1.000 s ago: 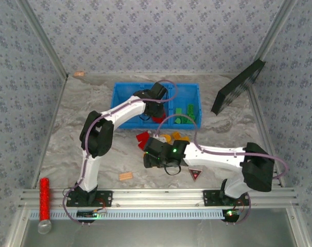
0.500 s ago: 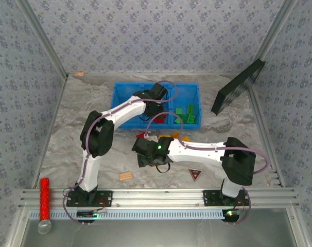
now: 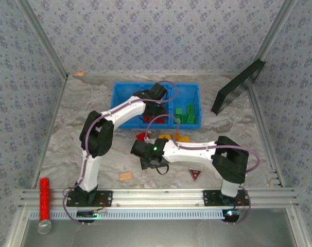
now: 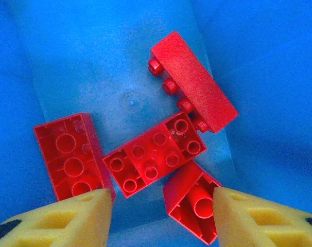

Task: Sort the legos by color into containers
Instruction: Place the lego in the container, then pick up the lego from the bottom-center of the table.

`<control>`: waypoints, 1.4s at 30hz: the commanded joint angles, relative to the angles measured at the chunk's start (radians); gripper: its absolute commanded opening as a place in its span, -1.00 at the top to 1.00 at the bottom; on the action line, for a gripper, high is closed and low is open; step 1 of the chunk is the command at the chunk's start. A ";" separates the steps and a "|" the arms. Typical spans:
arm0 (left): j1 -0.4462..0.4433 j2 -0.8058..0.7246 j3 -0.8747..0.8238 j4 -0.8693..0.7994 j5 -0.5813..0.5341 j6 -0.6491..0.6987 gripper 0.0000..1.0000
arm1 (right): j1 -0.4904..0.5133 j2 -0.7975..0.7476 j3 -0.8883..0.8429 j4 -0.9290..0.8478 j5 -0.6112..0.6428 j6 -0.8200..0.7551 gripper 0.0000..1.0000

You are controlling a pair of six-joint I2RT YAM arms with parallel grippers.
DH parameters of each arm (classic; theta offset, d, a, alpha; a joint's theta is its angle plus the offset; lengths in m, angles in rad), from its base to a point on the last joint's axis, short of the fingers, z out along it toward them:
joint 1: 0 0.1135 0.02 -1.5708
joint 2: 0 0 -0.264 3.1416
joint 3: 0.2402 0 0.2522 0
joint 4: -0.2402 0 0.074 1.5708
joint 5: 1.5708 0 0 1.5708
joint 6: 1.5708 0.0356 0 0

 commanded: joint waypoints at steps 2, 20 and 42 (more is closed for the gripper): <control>0.009 -0.099 -0.008 -0.002 0.044 0.006 -0.10 | 0.004 0.035 0.008 -0.015 0.020 0.008 -0.30; 0.025 -0.481 -0.188 -0.022 0.096 -0.015 -0.16 | -0.043 0.083 -0.009 0.033 -0.009 -0.048 0.34; 0.211 -1.238 -0.777 -0.317 0.045 -0.106 -0.24 | -0.214 -0.046 0.340 -0.207 -0.093 -0.390 0.57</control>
